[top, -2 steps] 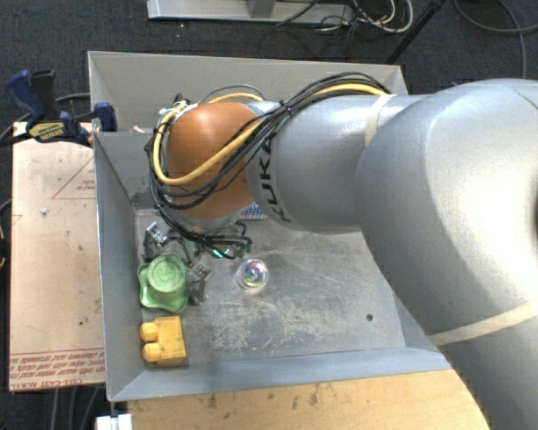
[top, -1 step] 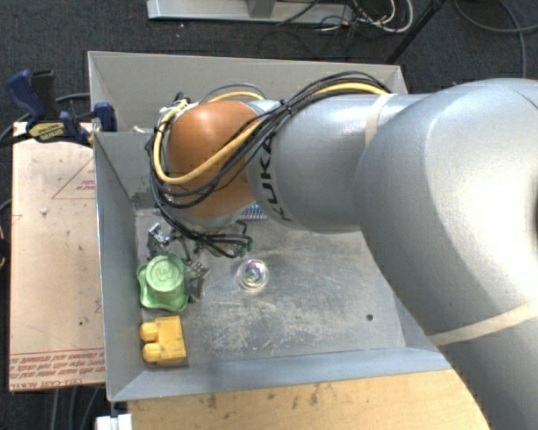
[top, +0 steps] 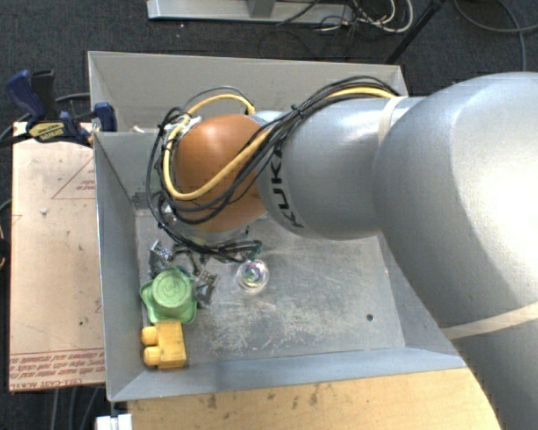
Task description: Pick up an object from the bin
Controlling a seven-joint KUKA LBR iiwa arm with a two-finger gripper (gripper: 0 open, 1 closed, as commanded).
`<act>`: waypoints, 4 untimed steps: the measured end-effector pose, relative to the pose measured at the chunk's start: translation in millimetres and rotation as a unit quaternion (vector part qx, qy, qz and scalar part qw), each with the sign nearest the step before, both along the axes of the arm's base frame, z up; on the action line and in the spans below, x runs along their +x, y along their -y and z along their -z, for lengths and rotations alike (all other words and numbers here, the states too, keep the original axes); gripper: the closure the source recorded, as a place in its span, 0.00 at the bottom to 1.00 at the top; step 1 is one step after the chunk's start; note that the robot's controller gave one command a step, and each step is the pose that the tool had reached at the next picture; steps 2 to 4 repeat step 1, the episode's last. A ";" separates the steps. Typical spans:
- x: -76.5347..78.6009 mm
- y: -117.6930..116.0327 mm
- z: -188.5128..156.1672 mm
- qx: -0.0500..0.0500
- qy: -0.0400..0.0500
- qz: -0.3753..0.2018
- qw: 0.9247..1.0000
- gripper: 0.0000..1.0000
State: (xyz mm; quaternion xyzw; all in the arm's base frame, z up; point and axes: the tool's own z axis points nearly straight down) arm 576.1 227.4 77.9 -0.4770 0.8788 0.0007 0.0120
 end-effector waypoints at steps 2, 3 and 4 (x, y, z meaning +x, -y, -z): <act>-2.4 -14.9 -137.8 -0.004 -0.004 -0.042 0.999 1.00; -2.4 -14.9 -137.8 -0.004 -0.004 -0.042 0.999 1.00; -2.4 -14.9 -137.8 -0.004 -0.004 -0.042 0.999 1.00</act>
Offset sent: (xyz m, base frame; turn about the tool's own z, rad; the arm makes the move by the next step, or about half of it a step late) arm -0.0042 0.0128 0.1325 -0.0856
